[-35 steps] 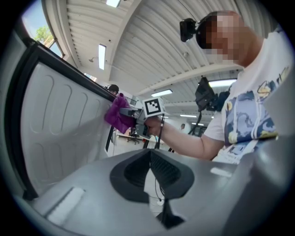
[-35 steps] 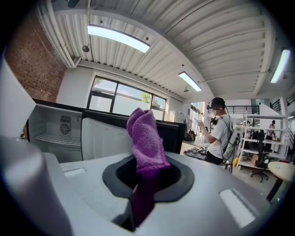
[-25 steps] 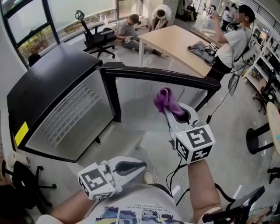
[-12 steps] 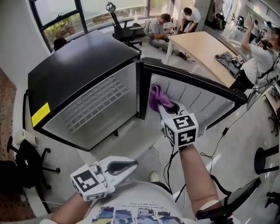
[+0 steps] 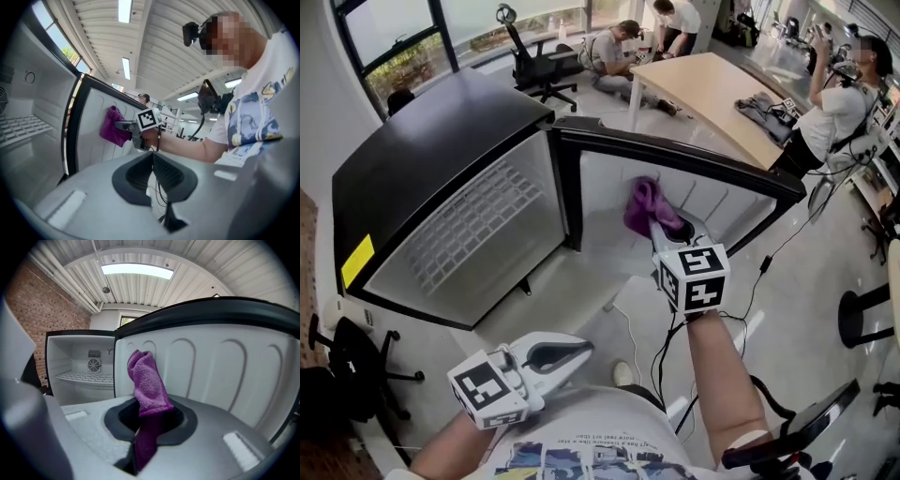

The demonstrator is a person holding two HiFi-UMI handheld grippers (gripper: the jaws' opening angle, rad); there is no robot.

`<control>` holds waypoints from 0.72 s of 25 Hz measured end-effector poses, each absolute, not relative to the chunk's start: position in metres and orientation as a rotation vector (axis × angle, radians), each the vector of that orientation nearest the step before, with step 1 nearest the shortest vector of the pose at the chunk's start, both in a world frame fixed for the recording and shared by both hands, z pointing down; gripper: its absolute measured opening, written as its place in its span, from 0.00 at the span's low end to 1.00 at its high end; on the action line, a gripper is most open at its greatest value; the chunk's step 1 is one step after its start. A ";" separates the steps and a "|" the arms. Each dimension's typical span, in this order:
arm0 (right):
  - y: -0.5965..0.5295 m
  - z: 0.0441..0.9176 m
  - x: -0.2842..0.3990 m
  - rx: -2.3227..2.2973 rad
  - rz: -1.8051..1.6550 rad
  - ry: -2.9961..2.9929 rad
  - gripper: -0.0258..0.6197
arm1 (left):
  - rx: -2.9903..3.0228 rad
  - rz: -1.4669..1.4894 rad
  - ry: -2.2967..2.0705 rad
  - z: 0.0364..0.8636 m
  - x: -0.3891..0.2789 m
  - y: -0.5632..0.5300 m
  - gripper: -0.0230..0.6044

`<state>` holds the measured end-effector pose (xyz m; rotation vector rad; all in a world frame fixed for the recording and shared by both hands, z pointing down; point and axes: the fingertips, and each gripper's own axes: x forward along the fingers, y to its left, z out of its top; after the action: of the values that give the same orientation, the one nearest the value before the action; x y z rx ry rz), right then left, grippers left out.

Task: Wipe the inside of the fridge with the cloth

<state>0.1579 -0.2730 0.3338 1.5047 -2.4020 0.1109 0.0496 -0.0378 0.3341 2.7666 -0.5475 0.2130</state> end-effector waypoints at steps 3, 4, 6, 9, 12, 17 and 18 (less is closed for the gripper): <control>-0.269 0.334 0.186 1.561 0.114 -2.360 0.12 | 2.780 0.220 -0.487 0.334 0.068 -0.039 0.05; -0.266 0.334 0.196 1.584 0.115 -2.344 0.12 | 2.786 0.223 -0.465 0.334 0.074 -0.039 0.05; -0.260 0.334 0.218 1.639 0.117 -2.305 0.12 | 2.797 0.226 -0.410 0.334 0.085 -0.038 0.05; -0.249 0.334 0.250 1.722 0.124 -2.241 0.12 | 2.807 0.232 -0.331 0.335 0.101 -0.035 0.05; -0.242 0.334 0.277 1.782 0.131 -2.190 0.12 | 2.812 0.238 -0.283 0.335 0.116 -0.032 0.05; -0.226 0.333 0.314 1.871 0.152 -2.118 0.12 | 2.827 0.240 -0.197 0.333 0.136 -0.026 0.05; -0.223 0.333 0.319 1.885 0.154 -2.107 0.12 | 2.830 0.239 -0.186 0.333 0.138 -0.026 0.05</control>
<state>0.3186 -0.2229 0.3327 1.8847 -2.1070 0.1544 0.1381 -0.0256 0.3326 2.8299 -0.1857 0.2392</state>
